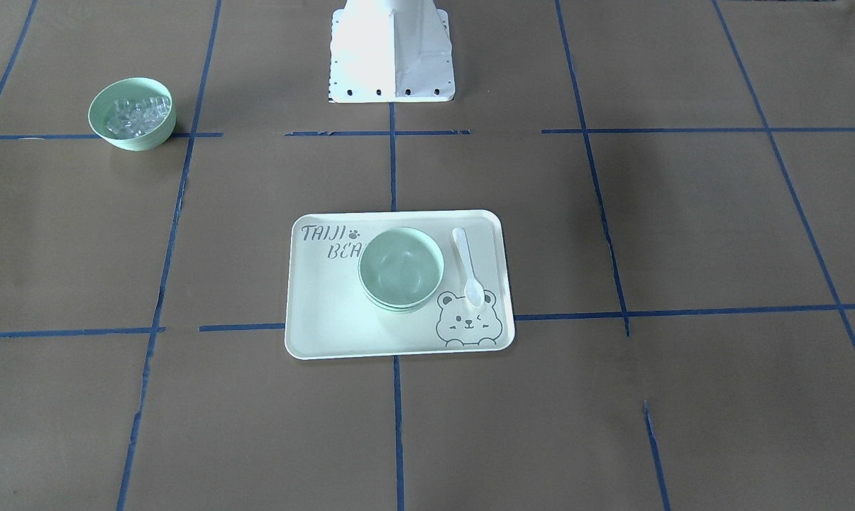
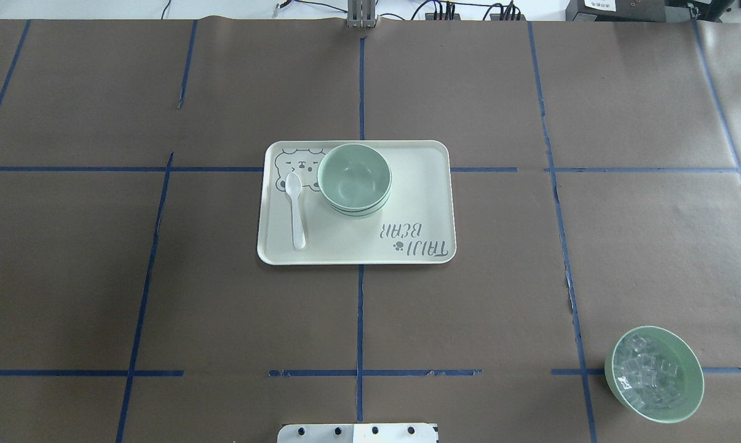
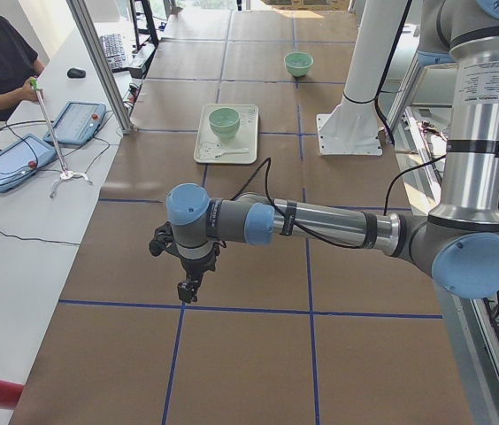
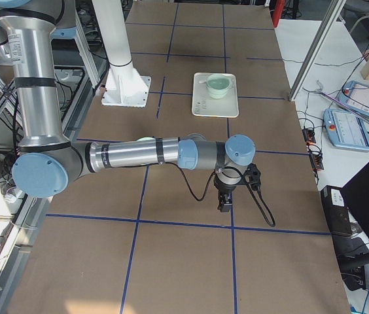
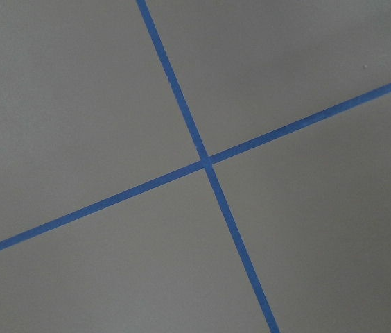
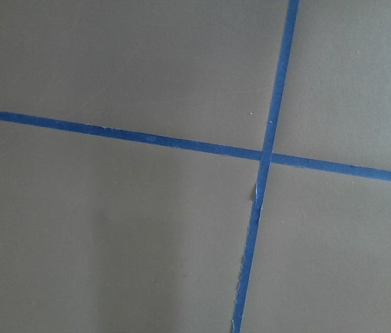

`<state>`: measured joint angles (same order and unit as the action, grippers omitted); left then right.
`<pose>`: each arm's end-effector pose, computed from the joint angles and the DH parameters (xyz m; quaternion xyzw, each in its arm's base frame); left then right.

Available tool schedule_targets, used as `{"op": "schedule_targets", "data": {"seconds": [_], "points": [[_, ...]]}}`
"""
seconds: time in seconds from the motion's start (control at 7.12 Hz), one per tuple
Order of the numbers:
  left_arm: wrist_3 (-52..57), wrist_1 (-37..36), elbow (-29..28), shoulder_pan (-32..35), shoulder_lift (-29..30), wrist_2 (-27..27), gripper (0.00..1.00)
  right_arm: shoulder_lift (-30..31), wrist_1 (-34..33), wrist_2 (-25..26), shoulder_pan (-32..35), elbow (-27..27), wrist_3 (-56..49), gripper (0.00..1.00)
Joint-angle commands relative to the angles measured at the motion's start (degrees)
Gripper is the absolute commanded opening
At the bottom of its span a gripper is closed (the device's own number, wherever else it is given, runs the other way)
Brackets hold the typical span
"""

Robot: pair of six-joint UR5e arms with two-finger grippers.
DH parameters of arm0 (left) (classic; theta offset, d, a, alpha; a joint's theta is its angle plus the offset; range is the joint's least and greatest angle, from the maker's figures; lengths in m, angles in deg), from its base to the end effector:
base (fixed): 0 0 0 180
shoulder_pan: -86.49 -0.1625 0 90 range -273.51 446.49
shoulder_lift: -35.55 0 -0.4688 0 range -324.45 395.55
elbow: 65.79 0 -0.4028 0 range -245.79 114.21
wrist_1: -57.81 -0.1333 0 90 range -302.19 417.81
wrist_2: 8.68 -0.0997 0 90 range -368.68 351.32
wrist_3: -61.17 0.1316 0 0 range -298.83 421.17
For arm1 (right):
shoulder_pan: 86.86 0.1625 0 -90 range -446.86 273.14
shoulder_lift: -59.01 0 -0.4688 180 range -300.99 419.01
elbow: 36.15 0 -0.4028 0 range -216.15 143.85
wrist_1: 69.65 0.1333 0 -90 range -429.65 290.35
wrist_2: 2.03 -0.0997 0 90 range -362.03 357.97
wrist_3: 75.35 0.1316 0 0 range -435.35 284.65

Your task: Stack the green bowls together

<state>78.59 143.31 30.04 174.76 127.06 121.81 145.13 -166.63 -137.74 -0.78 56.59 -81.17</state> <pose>-0.0322 -0.5176 0.6747 0.0702 0.3395 0.1645 0.9234 0.0027 -0.5324 0.6763 0.0035 -0.3884 -0.0770 0.9183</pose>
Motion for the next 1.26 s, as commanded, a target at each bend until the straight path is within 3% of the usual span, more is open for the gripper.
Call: {"op": "schedule_targets", "data": {"seconds": [0.0,0.28,1.12], "points": [[0.1,-5.6,-0.2,0.0,0.1,3.2,1.00,1.3,2.1,1.7,-0.4,-0.6,0.2,1.00],[0.2,-5.3,-0.3,0.1,-0.5,4.5,1.00,0.8,2.1,4.6,-0.9,-0.5,0.2,1.00],[5.2,-4.1,-1.3,0.4,-0.8,5.0,1.00,0.4,1.5,3.3,-0.9,-0.1,0.6,1.00]]}}
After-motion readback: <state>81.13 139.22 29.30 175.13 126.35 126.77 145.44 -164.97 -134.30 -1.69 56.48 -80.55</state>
